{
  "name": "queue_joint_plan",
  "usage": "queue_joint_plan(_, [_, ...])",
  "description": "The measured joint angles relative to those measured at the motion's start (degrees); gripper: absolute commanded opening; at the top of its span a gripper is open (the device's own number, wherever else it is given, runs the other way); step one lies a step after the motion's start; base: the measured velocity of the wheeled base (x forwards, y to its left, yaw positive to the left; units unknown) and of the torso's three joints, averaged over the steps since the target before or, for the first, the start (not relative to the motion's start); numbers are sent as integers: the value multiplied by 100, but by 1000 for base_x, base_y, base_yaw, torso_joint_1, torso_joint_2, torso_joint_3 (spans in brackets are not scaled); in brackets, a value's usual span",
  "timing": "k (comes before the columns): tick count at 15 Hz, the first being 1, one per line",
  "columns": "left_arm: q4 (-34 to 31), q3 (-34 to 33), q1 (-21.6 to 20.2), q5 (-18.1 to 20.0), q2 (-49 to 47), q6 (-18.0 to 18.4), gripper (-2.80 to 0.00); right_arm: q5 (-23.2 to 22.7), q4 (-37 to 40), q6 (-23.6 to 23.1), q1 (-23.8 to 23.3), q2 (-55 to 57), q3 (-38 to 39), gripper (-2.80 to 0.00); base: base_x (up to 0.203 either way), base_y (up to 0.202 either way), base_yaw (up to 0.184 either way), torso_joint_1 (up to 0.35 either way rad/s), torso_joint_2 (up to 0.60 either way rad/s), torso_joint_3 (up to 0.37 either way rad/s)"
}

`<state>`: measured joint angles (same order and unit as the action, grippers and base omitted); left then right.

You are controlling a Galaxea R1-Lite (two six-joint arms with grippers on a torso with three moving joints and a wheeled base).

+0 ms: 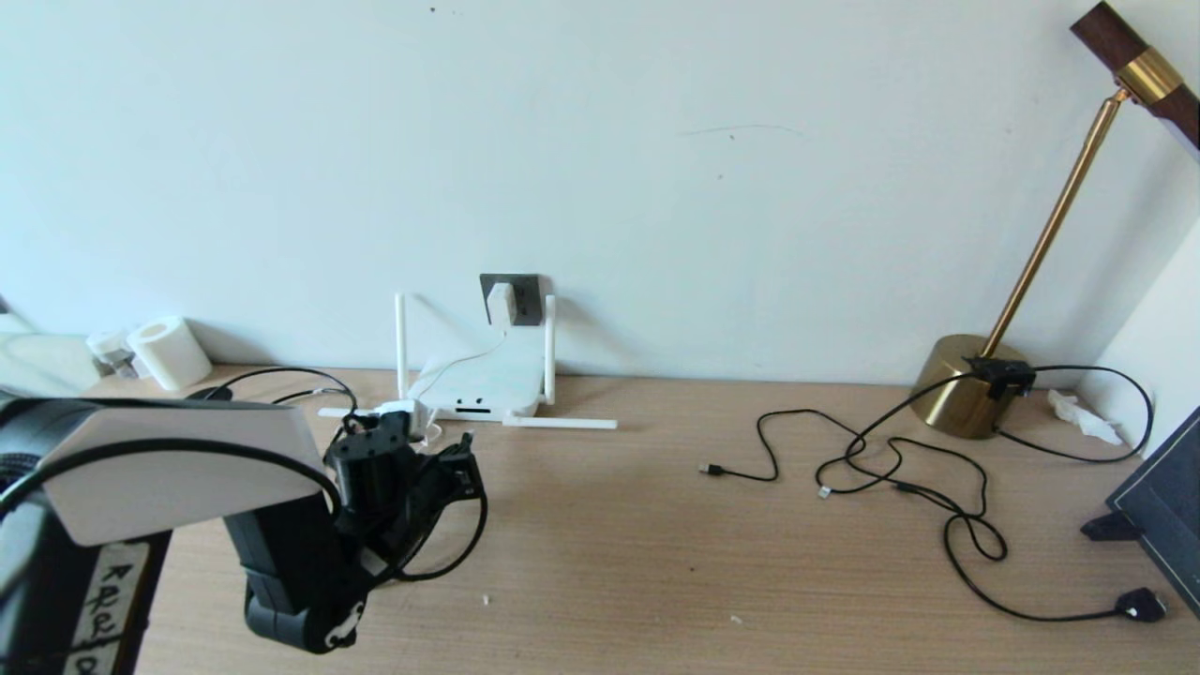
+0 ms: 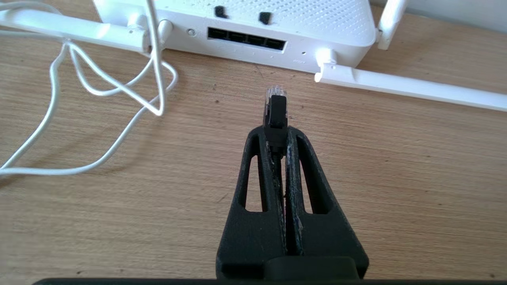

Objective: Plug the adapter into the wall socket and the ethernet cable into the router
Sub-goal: Align cable and router interface

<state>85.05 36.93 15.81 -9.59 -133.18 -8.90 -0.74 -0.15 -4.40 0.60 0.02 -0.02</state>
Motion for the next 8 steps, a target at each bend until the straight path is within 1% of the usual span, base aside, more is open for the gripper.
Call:
queue_joint_plan(3, [-29,69,-22,54,-22,4,-280,0,-1,-4,0,0,2,-280,0,0,0,0,0,0])
queue_joint_plan(6, [-57,189,-147,130,-84,-5,-280,-2,0,-2,0,0,2,-280,0,0,0,0,0,0])
queue_joint_plan(8, [-228,302,-216,195,-124,-7,-280,-1,1,-1,0,0,-1,-280,0,0,0,0,0,0])
